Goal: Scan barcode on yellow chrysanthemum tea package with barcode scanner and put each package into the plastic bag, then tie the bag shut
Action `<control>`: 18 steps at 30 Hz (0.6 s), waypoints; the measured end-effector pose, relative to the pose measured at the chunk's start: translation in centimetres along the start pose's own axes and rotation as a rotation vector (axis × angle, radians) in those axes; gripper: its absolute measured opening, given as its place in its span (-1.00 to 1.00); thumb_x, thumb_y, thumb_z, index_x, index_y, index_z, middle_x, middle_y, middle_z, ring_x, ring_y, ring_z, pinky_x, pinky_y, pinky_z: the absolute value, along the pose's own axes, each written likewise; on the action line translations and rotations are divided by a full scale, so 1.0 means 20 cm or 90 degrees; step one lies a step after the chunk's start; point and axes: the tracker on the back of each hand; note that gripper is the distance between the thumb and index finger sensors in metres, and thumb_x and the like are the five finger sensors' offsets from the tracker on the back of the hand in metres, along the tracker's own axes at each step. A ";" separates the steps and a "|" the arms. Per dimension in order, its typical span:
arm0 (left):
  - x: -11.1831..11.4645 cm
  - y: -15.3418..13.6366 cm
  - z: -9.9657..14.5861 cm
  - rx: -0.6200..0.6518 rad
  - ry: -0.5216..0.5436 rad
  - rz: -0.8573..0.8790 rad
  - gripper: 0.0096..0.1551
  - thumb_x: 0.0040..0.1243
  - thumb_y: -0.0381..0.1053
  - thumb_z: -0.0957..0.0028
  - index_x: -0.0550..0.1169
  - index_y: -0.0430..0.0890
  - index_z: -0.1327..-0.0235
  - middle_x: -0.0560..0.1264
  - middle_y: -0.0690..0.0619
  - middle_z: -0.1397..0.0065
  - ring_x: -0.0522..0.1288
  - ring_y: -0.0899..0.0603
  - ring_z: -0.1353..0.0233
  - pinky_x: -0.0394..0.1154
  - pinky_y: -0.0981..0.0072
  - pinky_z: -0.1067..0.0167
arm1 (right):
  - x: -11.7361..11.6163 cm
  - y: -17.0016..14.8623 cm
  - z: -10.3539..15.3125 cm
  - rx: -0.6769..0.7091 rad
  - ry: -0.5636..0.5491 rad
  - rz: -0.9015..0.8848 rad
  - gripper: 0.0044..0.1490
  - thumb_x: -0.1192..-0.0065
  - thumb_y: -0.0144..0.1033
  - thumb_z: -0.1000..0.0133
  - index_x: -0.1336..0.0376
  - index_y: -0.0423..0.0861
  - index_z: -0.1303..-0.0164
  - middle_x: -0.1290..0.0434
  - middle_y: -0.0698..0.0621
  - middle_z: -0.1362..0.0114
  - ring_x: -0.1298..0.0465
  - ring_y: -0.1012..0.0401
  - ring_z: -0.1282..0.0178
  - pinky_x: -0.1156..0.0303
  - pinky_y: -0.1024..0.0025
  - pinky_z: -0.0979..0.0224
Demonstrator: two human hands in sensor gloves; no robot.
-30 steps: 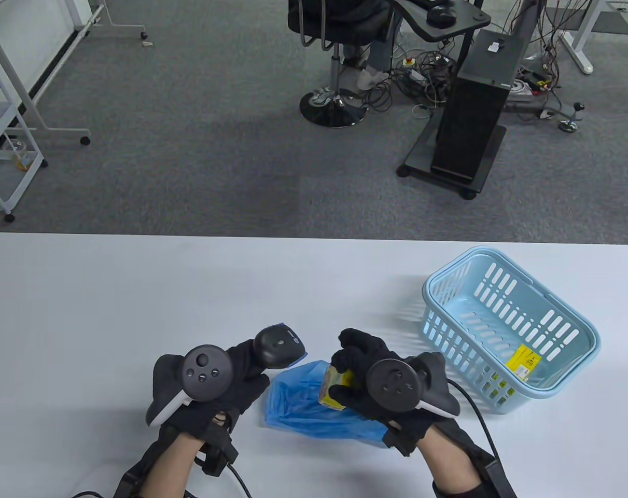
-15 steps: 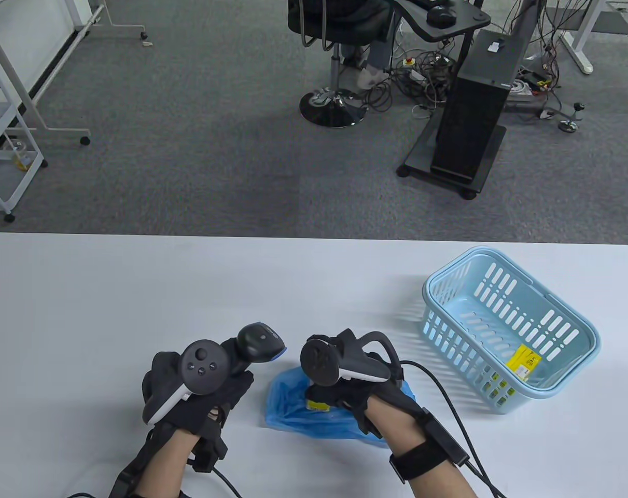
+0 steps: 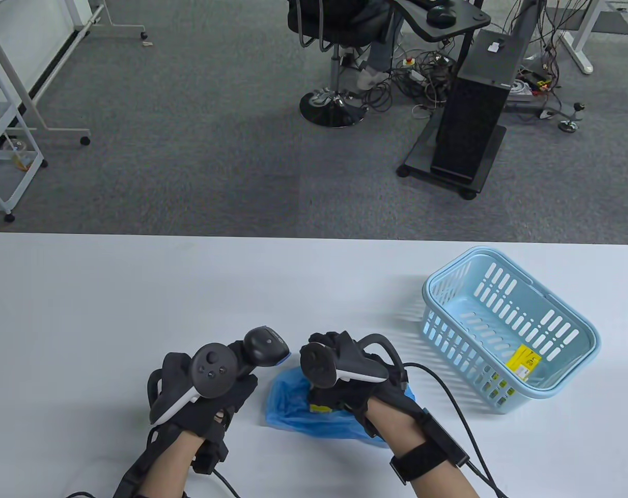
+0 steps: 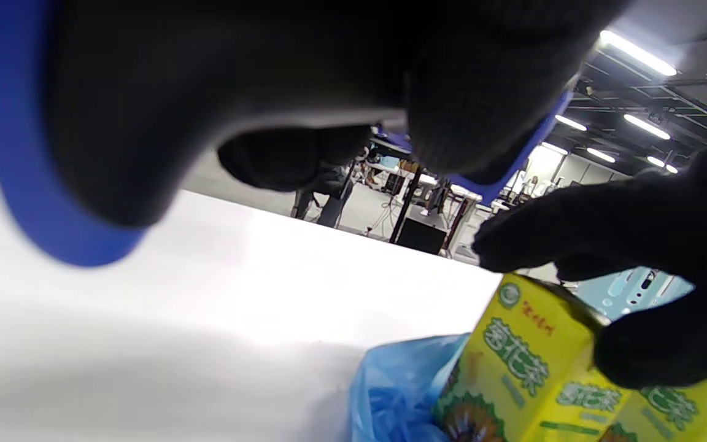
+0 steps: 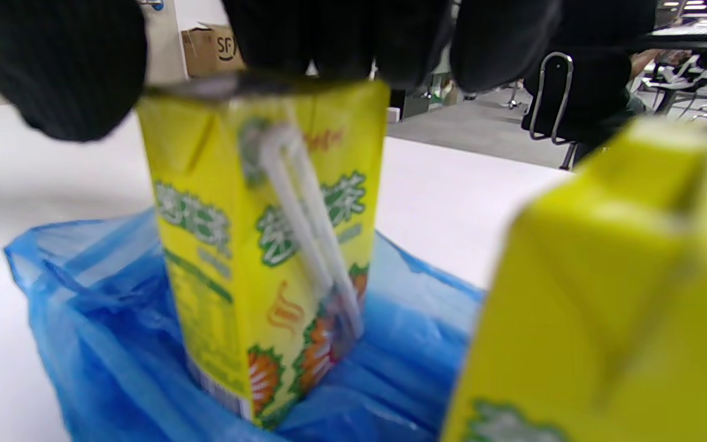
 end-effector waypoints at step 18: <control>-0.14 0.23 0.15 0.163 0.077 0.050 -0.27 0.43 0.15 -0.03 0.46 -0.07 -0.42 0.62 -0.05 -0.27 0.72 -0.10 -0.11 0.61 0.01 -0.05 | 0.44 -0.92 0.49 -0.339 -0.050 -0.025 0.27 -0.28 0.13 0.13 0.15 -0.16 -0.67 0.06 -0.22 -0.68 -0.04 -0.19 -0.68 -0.19 -0.25 -0.54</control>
Point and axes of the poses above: the tracker on the back of each hand, its own y axis roughly to the thumb side, its own z axis roughly from the fingertips to the wrist, x = y × z
